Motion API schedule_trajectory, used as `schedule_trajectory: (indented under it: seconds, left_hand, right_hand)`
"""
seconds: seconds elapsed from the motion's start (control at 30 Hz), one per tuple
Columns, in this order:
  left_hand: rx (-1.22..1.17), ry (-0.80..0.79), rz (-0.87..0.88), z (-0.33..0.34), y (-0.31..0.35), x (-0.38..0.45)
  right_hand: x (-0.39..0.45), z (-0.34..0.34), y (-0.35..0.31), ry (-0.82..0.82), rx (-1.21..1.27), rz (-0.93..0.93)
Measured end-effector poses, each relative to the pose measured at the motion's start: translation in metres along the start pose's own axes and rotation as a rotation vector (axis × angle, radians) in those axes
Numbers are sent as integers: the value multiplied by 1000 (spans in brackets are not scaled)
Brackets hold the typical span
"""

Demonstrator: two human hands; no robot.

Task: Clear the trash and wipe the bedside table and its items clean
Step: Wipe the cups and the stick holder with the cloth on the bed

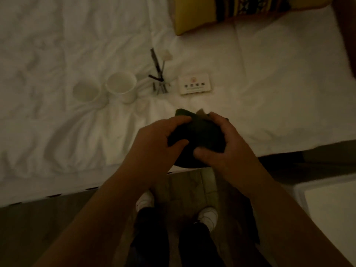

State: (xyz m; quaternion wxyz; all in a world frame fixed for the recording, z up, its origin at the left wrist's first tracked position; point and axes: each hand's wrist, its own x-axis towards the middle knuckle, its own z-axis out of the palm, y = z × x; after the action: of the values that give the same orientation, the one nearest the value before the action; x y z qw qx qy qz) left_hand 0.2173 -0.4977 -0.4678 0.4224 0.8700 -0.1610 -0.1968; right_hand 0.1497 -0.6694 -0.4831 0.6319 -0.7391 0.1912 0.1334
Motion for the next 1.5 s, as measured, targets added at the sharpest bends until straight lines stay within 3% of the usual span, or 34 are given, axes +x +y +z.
schedule_trajectory:
  seconds: [0.07,0.2,0.3,0.37,0.43,0.53,0.63,0.7,0.8,0.93,0.97,1.03,1.13,1.2,1.27,1.4,1.5]
  left_hand:
    - [55,25,-4,-29,-18,-5]
    - [-23,-87,-26,-77,-53,-11]
    - [90,-81,-3,-102,-79,-10]
    - [132,1,46,-119,-97,-6]
    - [69,62,79,-132,-113,0]
    - [-347,16,-29,-145,-132,6]
    - [-589,14,-78,-146,-140,14]
    - [-567,17,-90,-147,-147,21]
    - [-478,16,-141,-153,-164,35]
    - [-115,287,-168,-163,-188,65]
    - [31,274,-177,-165,-194,74]
    - [264,73,-236,-165,-204,91]
    - [411,-115,-235,-154,-213,110]
    - [468,-50,-202,-150,-218,118]
    - [374,61,-229,-153,-224,116]
    - [146,197,-255,-164,-228,83]
    - [95,152,-195,-165,-213,55]
  right_hand:
    - [10,32,-7,-69,-144,53]
    - [31,86,-21,95,-449,-100]
    - [53,110,-28,23,-511,-177]
    - [66,124,-37,-69,-359,-156]
    - [76,135,-43,-70,-19,-104]
    - [90,158,-44,-37,408,-33]
    - [103,181,-46,-186,719,15]
    - [110,194,-45,-243,752,7]
    - [121,204,-40,-153,777,51]
    - [141,207,-41,6,854,125]
    - [146,206,-42,47,832,106]
    - [155,203,-47,99,794,69]
    - [164,200,-47,73,774,85]
    - [167,201,-46,50,736,75]
    - [169,205,-47,78,623,5]
    - [169,224,-55,185,74,-337]
    - [170,240,-60,106,-344,-604]
